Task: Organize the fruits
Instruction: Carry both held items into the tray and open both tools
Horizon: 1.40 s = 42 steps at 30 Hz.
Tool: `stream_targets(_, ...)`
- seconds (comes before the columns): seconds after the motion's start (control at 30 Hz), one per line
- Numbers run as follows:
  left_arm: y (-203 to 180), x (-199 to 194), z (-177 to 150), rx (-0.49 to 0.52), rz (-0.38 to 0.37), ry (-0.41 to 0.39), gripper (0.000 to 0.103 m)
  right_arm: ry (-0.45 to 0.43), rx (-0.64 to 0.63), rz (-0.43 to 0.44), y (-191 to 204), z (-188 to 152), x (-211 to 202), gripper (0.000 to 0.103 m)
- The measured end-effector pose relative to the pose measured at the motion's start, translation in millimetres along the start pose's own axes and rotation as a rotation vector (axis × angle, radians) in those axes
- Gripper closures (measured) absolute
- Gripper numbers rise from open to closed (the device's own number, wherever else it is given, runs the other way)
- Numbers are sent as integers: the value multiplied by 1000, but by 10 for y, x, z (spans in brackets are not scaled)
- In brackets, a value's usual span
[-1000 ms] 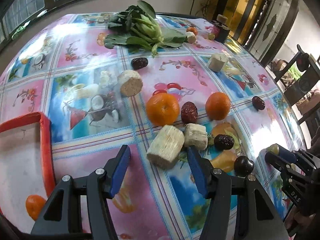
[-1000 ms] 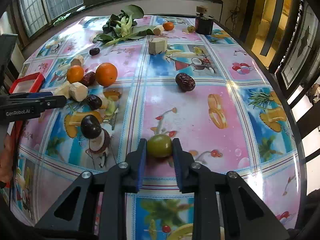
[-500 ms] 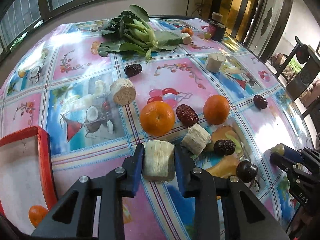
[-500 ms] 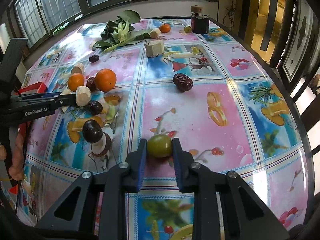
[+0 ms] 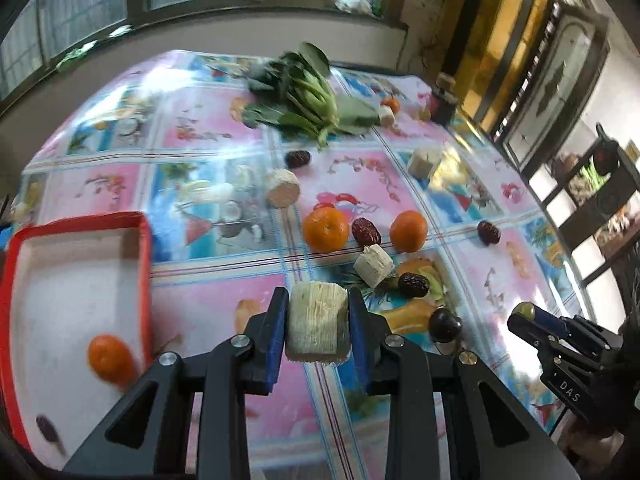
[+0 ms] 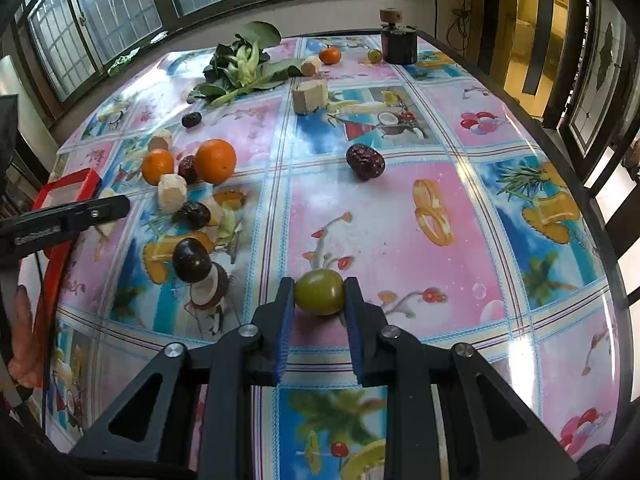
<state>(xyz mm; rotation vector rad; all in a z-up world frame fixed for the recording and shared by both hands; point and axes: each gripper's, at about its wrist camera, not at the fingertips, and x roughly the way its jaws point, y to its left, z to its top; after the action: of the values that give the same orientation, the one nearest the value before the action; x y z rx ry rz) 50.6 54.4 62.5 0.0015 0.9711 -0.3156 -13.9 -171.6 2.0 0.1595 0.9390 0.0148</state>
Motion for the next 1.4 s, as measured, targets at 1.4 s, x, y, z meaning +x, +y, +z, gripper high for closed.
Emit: stream_targets(1.4,1673,-759,-1243,-291,336,88,74,95,-536,361,3063,-317,118,77)
